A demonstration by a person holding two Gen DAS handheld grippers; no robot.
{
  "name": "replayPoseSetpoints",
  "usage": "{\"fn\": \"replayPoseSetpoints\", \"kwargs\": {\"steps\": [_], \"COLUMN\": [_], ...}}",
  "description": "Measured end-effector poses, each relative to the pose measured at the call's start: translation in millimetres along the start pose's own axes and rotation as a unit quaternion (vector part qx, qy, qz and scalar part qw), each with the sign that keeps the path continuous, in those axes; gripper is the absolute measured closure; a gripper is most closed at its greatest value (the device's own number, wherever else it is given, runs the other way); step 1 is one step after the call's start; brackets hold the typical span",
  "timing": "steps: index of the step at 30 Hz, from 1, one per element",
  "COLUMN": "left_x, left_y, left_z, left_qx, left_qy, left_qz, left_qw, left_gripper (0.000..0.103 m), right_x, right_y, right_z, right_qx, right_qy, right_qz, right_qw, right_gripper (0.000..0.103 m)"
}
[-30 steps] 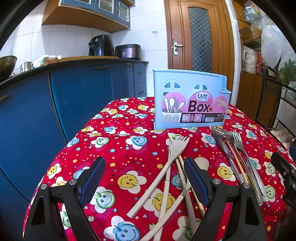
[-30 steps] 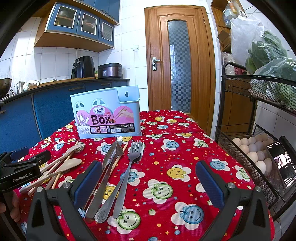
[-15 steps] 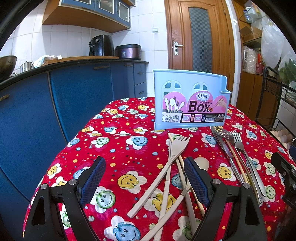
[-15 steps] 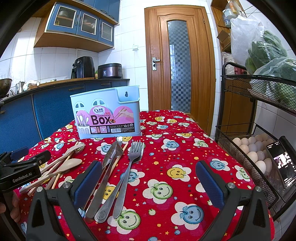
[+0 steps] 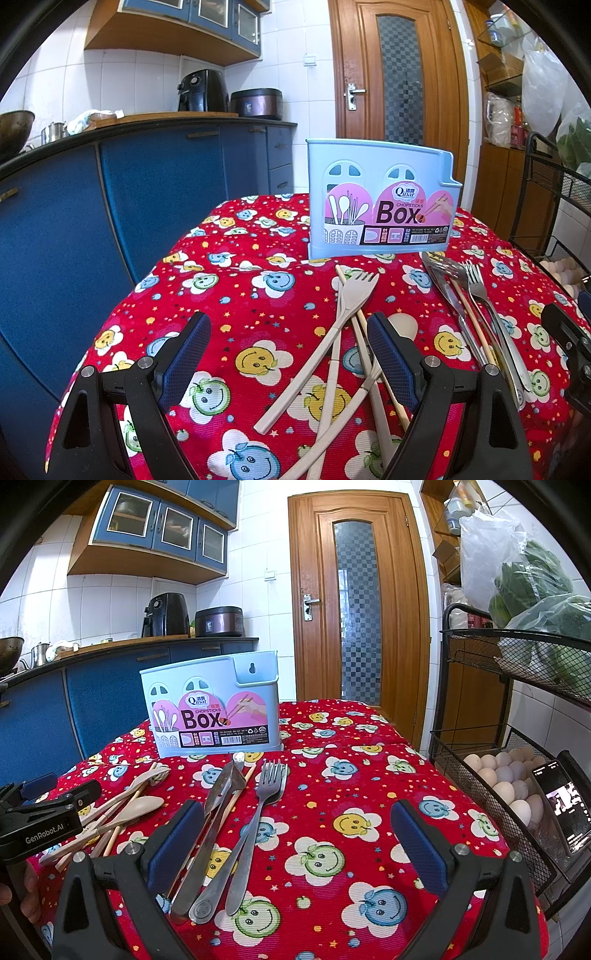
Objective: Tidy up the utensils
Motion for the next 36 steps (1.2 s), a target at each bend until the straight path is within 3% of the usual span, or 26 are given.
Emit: {"fn": "replayPoseSetpoints", "kwargs": {"steps": [36], "left_x": [1.1], "left_y": [-1.7], "left_z": [-0.3], "left_qx": [0.004], "left_qy": [-0.010], "left_qz": [-0.002], "left_qw": [0.9999], "left_gripper": [0.016], "right_x": [-1.0], "right_y": [-1.9], "right_z": [4.7], "right_qx": [0.013], "right_qy": [-0.003], "right_qz": [0.016], "right_qw": [1.000], "right_gripper": [0.000]}}
Point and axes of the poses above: each gripper's, at about its wrist camera, not at the fingertips, and x roughly against the way its jaws point, z to its left, y to its top, the point moved 7 cm from there along -x, roughly the way its jaws point, and after that the axes turned 13 degrees about y, right-handed, at the moved point
